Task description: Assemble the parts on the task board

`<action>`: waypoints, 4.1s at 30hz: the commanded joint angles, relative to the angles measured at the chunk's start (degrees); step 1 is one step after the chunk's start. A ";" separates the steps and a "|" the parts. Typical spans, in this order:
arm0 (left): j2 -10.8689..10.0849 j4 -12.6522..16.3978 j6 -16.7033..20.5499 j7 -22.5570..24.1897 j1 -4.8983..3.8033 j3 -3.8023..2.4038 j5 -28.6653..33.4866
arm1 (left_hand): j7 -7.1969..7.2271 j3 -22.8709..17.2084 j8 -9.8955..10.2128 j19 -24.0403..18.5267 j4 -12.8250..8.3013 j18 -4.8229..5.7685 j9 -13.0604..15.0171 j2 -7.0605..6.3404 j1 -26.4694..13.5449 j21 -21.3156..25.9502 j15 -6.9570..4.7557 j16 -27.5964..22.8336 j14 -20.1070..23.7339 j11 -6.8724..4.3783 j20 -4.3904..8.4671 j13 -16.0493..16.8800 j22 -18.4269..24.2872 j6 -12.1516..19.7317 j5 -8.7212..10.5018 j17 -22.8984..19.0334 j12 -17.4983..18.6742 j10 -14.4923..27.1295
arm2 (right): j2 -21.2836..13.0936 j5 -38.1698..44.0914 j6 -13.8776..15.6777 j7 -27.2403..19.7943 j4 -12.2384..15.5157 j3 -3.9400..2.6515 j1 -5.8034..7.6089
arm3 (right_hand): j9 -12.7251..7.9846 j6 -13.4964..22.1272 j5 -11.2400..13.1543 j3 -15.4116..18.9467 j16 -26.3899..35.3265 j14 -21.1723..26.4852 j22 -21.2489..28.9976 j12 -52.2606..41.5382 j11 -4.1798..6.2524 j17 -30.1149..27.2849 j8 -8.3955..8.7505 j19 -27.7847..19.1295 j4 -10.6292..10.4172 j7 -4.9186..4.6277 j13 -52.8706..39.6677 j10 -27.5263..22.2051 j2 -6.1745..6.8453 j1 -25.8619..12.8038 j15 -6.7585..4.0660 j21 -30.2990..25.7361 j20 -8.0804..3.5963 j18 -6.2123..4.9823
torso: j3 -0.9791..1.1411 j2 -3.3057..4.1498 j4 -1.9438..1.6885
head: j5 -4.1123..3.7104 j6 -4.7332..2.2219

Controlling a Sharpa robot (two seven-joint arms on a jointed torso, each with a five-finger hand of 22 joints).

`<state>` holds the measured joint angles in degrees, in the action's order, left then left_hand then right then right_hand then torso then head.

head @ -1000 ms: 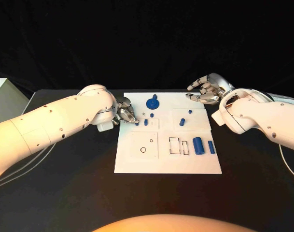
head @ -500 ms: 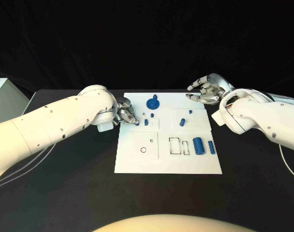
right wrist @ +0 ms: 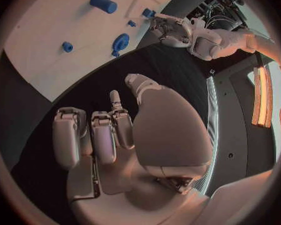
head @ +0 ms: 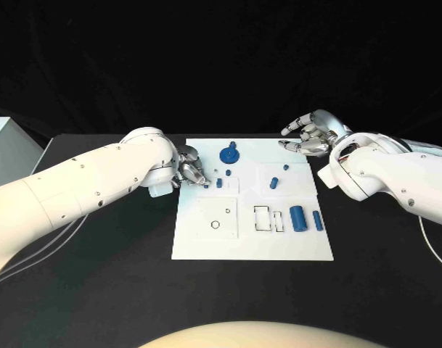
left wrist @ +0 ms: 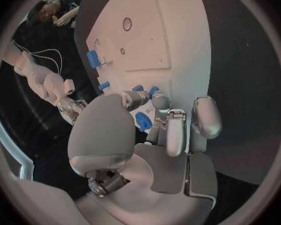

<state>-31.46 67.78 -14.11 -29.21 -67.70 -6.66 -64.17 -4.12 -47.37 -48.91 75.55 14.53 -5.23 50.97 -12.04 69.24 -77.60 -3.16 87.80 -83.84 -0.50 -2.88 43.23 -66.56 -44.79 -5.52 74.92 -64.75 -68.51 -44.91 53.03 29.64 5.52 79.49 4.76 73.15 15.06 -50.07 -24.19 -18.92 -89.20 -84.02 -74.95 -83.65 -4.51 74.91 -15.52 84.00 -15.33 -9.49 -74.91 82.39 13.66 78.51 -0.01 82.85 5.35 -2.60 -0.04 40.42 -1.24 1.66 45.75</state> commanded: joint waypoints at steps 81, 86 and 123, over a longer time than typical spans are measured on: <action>1.93 1.16 23.87 29.80 2.32 -1.59 -14.54 | -6.45 9.57 15.22 -22.64 -2.91 -5.34 -27.34 -2.76 17.18 25.15 5.96 -24.04 26.19 7.38 -5.27 -30.37 28.87 5.32 2.17 -35.45 19.85 24.03 | -0.12 -2.06 2.83 -4.10 -0.56 -0.03 -0.12 | 1.13 0.96 -0.33 -5.42 6.38 -2.57 4.75 24.71 0.73 0.86 -2.45 -1.73 1.28 0.57 19.08 -20.68 1.14 -0.15 -0.80 -12.66 -0.44 -2.34 | -0.02 0.05 0.13 | -1.39 -1.14; 4.13 -1.53 23.48 29.55 2.49 -0.49 -20.17 | -6.08 9.47 16.84 -22.55 -4.33 -5.37 -29.16 -3.42 16.68 23.49 5.76 -22.12 24.94 7.14 -5.07 -31.79 27.69 4.36 2.17 -34.87 21.30 23.62 | 0.07 -2.54 3.64 -5.27 -0.66 -0.03 -0.12 | 1.66 1.20 -0.31 -8.75 7.13 -2.55 6.11 37.64 0.86 0.08 -3.38 -1.71 2.42 0.64 31.93 -25.31 2.01 -0.66 -0.99 -14.47 -0.66 -2.55 | -0.01 0.10 0.12 | -1.44 -1.30; 8.91 -7.69 15.78 22.32 2.72 0.28 -26.86 | -5.49 13.68 21.87 -21.16 -4.21 -5.39 -32.84 -3.69 14.29 22.29 6.48 -13.87 21.56 7.70 -6.08 -34.60 27.05 0.85 2.13 -31.81 24.77 23.66 | 0.70 -2.72 4.33 -6.45 -0.69 -0.03 -0.12 | 2.15 1.23 -0.35 -11.64 7.24 -2.73 5.45 51.94 0.44 0.42 -3.96 -0.89 5.51 0.38 45.56 -22.91 2.28 -3.07 -0.69 -14.45 -0.52 -2.37 | 0.01 0.10 -0.02 | -2.05 -0.75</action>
<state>-22.80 60.11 2.74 -5.76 -65.03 -6.36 -90.29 -9.63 -33.51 -27.28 53.97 10.50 -9.75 18.16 -15.99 83.23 -55.03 3.24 73.69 -61.90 7.14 -8.92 8.68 -39.48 -43.54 -3.36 43.02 -39.77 -44.58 -44.26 50.23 33.81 -0.07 78.79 4.76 73.05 17.14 -49.05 -24.18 -30.55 -82.22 -83.82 -69.44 -31.89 -4.12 74.91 -19.29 82.70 -10.03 -9.03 -29.40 59.09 15.98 75.84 -0.63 68.40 4.82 -3.98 -0.06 40.48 -1.25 -0.37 44.92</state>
